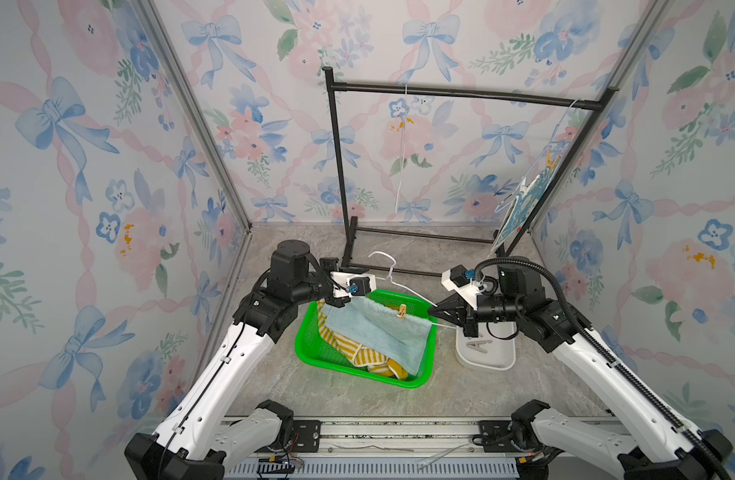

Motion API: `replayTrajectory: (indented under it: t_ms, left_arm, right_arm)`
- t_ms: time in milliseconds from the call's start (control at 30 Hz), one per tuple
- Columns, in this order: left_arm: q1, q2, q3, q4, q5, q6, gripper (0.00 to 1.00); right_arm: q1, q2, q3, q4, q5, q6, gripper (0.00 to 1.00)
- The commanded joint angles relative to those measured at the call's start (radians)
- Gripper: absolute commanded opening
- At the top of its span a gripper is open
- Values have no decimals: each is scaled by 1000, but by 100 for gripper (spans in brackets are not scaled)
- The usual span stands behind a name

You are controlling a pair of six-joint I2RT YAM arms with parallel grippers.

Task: Remove the clothespins securing towels to the hanger
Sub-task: Adjust the hanger in the basket.

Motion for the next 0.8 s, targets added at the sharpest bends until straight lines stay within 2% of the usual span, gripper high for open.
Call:
replayTrajectory:
  t_ms: [0, 167, 400, 633, 767]
  left_arm:
    - [-7, -8, -1, -11, 2, 13, 6]
    - [-18, -10, -10, -11, -27, 8, 1]
    - [-34, -14, -25, -11, -63, -28, 0]
    - [-49, -21, -68, -23, -93, -73, 0]
    - [-56, -13, -93, -27, -97, -97, 0]
  right_arm:
    - [16, -2, 5, 29, -10, -9, 3]
    - [24, 9, 23, 1, 38, -13, 10]
    - [30, -5, 48, -28, 102, -20, 29]
    - [56, -66, 64, -88, 261, -70, 53]
    - [87, -103, 55, -99, 358, -89, 58]
